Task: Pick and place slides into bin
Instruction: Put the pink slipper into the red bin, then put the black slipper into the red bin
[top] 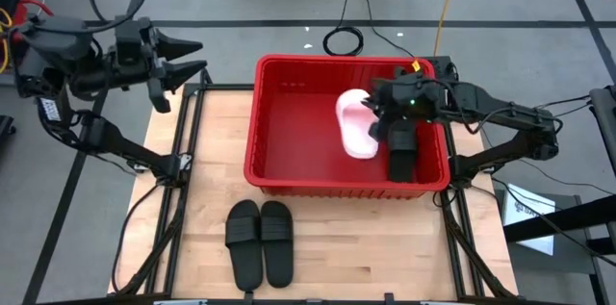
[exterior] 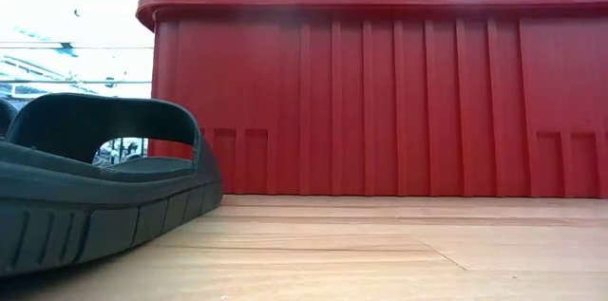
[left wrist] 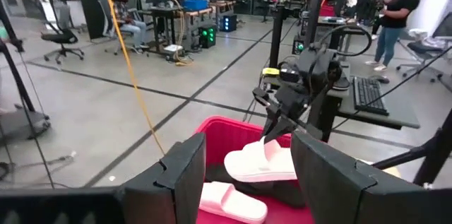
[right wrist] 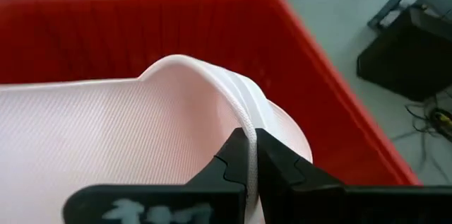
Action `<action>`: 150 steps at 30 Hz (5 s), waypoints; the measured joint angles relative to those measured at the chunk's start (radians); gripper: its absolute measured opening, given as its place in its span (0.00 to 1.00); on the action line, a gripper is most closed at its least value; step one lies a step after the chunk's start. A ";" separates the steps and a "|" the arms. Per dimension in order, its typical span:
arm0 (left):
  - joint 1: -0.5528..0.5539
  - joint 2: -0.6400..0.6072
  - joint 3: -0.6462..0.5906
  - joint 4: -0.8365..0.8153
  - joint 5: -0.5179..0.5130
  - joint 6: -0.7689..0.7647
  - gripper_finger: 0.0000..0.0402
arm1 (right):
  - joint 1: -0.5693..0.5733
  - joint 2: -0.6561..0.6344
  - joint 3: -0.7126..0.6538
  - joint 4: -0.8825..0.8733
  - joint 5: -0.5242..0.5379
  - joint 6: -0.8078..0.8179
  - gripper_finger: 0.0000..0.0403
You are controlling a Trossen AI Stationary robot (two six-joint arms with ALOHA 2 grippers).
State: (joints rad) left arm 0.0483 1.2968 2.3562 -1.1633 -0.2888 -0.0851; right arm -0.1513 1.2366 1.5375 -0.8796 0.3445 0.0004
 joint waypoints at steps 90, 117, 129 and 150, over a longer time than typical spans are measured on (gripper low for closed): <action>0.037 0.058 0.000 0.007 -0.027 -0.047 0.51 | -0.246 -0.071 -0.792 0.348 -0.269 -0.252 0.07; 0.037 0.058 0.000 -0.016 -0.008 -0.047 0.51 | -0.227 -0.165 -0.793 0.335 -0.429 -0.045 0.55; 0.037 0.057 0.000 -0.035 0.027 -0.046 0.51 | -0.226 -0.341 -0.793 0.490 -0.533 0.289 0.55; 0.036 0.029 0.000 -0.061 0.142 0.051 0.51 | -0.226 -0.299 -0.793 1.500 -0.290 0.608 0.53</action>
State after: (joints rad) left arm 0.0845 1.3254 2.3562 -1.2246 -0.1471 -0.0345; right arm -0.3775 0.9377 0.7448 0.6207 0.0544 0.6080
